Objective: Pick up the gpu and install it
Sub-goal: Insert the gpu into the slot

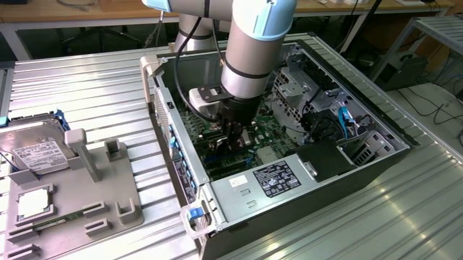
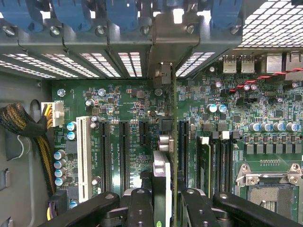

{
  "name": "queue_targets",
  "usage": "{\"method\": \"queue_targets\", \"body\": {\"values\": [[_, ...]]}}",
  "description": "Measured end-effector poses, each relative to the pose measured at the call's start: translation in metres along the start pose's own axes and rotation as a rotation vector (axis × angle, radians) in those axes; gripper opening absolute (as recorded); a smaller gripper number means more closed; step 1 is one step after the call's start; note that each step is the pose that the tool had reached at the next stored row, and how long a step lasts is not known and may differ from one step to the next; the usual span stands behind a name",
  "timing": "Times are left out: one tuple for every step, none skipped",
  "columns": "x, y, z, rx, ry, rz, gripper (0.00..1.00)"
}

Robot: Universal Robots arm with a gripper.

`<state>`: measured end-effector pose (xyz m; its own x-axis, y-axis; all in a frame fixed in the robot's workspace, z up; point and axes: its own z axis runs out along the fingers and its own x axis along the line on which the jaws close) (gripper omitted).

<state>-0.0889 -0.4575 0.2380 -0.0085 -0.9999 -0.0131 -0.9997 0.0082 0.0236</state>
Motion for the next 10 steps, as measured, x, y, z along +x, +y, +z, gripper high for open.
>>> {"method": "queue_targets", "body": {"values": [[0.0, 0.0, 0.0, 0.0001, 0.0, 0.0, 0.28], [0.0, 0.0, 0.0, 0.0003, 0.0, 0.0, 0.28], [0.0, 0.0001, 0.0001, 0.0003, 0.0, 0.0, 0.28], [0.0001, 0.0001, 0.0003, 0.0003, 0.0, 0.0, 0.28], [0.0001, 0.0001, 0.0008, 0.0003, 0.0, 0.0, 0.28], [0.0001, 0.0, 0.0022, 0.0001, 0.0003, 0.0, 0.28], [0.0002, 0.0, 0.0045, 0.0003, -0.0001, 0.0, 0.28], [0.0002, 0.0, 0.006, -0.0002, 0.0006, 0.0, 0.28], [0.0002, 0.0, 0.0074, -0.0003, 0.0004, 0.0, 0.28], [0.0002, 0.0, 0.0078, 0.0, -0.0001, 0.0, 0.28]]}}
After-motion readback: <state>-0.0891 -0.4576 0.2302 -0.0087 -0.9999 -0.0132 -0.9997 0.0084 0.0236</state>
